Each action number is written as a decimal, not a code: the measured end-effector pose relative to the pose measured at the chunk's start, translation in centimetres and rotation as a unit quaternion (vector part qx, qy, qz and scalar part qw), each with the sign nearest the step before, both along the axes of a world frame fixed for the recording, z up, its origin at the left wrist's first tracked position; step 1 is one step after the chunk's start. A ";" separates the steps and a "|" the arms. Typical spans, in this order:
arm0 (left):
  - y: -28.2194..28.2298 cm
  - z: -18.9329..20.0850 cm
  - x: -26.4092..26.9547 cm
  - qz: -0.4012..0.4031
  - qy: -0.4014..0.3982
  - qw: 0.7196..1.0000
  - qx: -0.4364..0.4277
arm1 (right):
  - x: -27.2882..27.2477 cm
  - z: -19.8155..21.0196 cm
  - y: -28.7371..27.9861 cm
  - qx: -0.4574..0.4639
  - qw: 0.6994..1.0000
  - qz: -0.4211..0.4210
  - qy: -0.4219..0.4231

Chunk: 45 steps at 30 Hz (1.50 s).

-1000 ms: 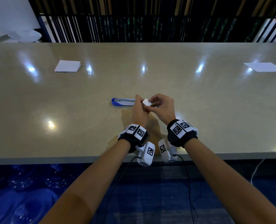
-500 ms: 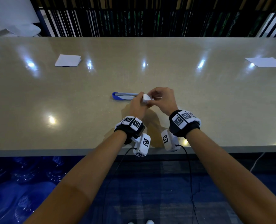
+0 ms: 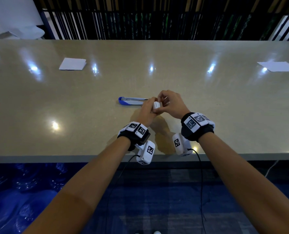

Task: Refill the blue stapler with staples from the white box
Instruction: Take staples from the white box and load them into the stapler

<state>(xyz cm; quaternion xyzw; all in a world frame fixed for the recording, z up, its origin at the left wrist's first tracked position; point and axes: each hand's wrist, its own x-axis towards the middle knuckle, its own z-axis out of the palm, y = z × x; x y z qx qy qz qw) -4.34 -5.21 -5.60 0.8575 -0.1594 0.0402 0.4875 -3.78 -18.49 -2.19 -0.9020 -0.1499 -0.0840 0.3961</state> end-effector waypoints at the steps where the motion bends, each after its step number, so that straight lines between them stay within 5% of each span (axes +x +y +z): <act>1: 0.1 -0.1 0.1 0.002 0.002 1.000 0.006 | 0.0 0.0 -0.1 -0.006 1.000 0.008 0.006; 10: 0.1 -0.1 0.8 0.020 -0.068 0.994 0.086 | -0.2 -0.2 -0.2 -0.010 0.999 0.030 0.012; 29: -0.5 -0.4 1.2 0.100 -0.066 0.986 0.114 | -0.6 -1.3 0.3 0.218 0.976 -0.029 -0.006; 38: 0.9 0.4 0.7 -0.044 -0.012 0.998 0.033 | -0.1 -1.2 -0.2 0.182 0.983 -0.014 -0.020; 45: 1.0 0.6 1.7 -0.026 -0.044 0.997 0.065 | 0.1 -1.9 -0.1 0.141 0.988 -0.018 -0.059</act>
